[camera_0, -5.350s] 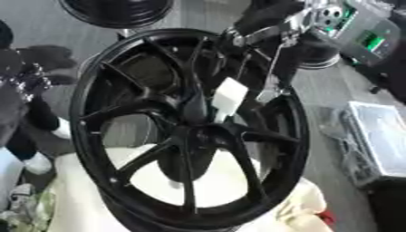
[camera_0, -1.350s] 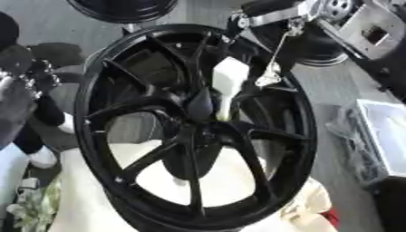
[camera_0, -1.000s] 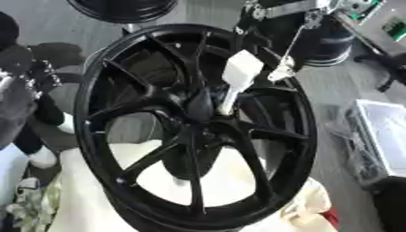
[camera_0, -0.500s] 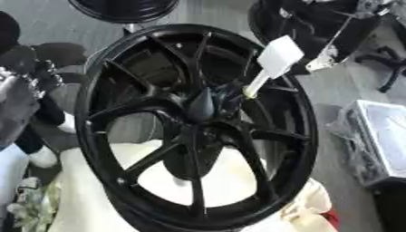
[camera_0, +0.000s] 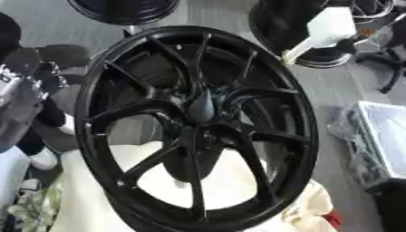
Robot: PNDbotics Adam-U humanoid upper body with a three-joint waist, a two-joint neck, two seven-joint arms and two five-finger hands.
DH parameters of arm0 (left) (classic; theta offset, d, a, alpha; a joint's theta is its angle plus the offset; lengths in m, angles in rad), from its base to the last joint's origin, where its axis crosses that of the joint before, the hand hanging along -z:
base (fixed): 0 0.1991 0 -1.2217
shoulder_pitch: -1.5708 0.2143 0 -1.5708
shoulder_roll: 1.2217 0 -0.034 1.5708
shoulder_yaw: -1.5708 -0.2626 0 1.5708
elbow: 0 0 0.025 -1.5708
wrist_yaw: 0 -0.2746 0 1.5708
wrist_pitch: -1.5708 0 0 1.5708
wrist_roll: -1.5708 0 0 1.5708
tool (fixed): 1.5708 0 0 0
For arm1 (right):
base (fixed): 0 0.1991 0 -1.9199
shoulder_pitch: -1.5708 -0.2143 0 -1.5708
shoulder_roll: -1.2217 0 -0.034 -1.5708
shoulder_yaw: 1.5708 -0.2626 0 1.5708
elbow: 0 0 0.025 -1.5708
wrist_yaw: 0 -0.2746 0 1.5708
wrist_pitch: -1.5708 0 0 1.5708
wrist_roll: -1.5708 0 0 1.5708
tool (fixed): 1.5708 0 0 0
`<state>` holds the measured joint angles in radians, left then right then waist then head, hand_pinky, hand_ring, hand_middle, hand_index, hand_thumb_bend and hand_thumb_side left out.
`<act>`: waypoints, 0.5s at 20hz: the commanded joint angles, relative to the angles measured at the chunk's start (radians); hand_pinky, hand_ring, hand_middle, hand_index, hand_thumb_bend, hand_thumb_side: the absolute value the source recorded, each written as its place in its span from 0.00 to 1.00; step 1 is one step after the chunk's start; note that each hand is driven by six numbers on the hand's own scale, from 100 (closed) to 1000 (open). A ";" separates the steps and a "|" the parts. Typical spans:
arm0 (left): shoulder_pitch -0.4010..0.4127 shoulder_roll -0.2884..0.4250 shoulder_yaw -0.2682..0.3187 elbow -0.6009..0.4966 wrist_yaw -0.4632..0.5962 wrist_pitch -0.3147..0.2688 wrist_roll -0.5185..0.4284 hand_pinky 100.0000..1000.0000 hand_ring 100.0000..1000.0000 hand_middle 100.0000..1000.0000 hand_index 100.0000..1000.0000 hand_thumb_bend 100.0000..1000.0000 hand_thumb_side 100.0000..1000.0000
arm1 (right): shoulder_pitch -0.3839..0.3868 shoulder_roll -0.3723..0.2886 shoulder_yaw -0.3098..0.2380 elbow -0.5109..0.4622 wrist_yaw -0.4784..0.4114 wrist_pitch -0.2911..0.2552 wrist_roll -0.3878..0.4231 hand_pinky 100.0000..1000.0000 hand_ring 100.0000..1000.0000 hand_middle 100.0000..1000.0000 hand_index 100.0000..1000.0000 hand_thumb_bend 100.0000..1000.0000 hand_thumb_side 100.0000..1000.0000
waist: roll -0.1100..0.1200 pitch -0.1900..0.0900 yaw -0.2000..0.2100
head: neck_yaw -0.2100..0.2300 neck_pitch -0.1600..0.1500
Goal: Pull the pin out of the wheel hub.
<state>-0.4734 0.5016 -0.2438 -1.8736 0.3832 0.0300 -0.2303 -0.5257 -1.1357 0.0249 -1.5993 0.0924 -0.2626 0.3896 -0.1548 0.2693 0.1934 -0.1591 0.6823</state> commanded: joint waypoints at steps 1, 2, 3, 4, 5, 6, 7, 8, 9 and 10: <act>-0.004 0.026 0.016 -0.022 -0.004 -0.005 0.007 0.80 0.87 0.78 0.74 0.12 0.79 | 0.077 -0.069 -0.115 0.044 0.028 0.017 -0.070 0.68 0.48 0.16 0.25 0.37 0.11 | 0.008 -0.013 -0.008 | 0.010 -0.012; -0.002 0.028 0.017 -0.023 -0.004 -0.006 0.008 0.80 0.87 0.78 0.74 0.12 0.79 | 0.108 -0.069 -0.135 0.060 0.035 0.017 -0.079 0.68 0.48 0.17 0.26 0.34 0.11 | 0.009 -0.013 -0.011 | 0.012 -0.011; 0.001 0.030 0.020 -0.023 -0.005 -0.007 0.010 0.80 0.87 0.78 0.74 0.12 0.79 | 0.156 -0.062 -0.165 0.094 0.048 0.028 -0.084 0.69 0.49 0.18 0.27 0.34 0.11 | 0.009 -0.013 -0.016 | 0.018 -0.010; 0.003 0.031 0.023 -0.023 -0.005 -0.009 0.013 0.80 0.87 0.78 0.74 0.12 0.79 | 0.198 -0.052 -0.195 0.125 0.062 0.035 -0.088 0.69 0.50 0.19 0.28 0.32 0.10 | 0.010 -0.013 -0.020 | 0.021 -0.009; 0.005 0.032 0.025 -0.023 -0.006 -0.010 0.015 0.80 0.87 0.78 0.74 0.12 0.79 | 0.238 -0.037 -0.226 0.157 0.081 0.042 -0.091 0.70 0.51 0.21 0.30 0.30 0.10 | 0.010 -0.013 -0.024 | 0.023 -0.007; 0.007 0.034 0.027 -0.023 -0.006 -0.011 0.017 0.80 0.87 0.78 0.74 0.12 0.79 | 0.272 -0.022 -0.251 0.187 0.100 0.049 -0.087 0.72 0.53 0.25 0.34 0.29 0.09 | 0.011 -0.013 -0.026 | 0.024 -0.007; 0.009 0.035 0.029 -0.023 -0.007 -0.011 0.019 0.80 0.87 0.78 0.74 0.12 0.79 | 0.300 -0.007 -0.278 0.218 0.119 0.058 -0.084 0.73 0.55 0.28 0.37 0.32 0.08 | 0.011 -0.012 -0.030 | 0.025 -0.007; 0.010 0.036 0.031 -0.024 -0.007 -0.012 0.021 0.80 0.87 0.78 0.74 0.12 0.79 | 0.323 0.008 -0.305 0.245 0.141 0.065 -0.089 0.75 0.59 0.35 0.44 0.34 0.08 | 0.011 -0.012 -0.032 | 0.026 -0.006; 0.011 0.037 0.033 -0.024 -0.008 -0.014 0.023 0.80 0.87 0.78 0.74 0.12 0.79 | 0.344 0.024 -0.330 0.272 0.161 0.076 -0.096 0.76 0.61 0.39 0.49 0.35 0.08 | 0.012 -0.011 -0.034 | 0.025 -0.006; 0.011 0.038 0.034 -0.024 -0.008 -0.014 0.024 0.80 0.87 0.78 0.74 0.12 0.79 | 0.358 0.034 -0.347 0.289 0.178 0.079 -0.100 0.76 0.61 0.39 0.49 0.35 0.08 | 0.012 -0.010 -0.035 | 0.024 -0.005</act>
<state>-0.4552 0.5116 -0.2237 -1.8794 0.3790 0.0185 -0.2114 -0.1646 -1.0799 -0.2760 -1.3358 0.2462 -0.1936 0.2958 -0.1479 0.2725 0.1601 -0.1347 0.6827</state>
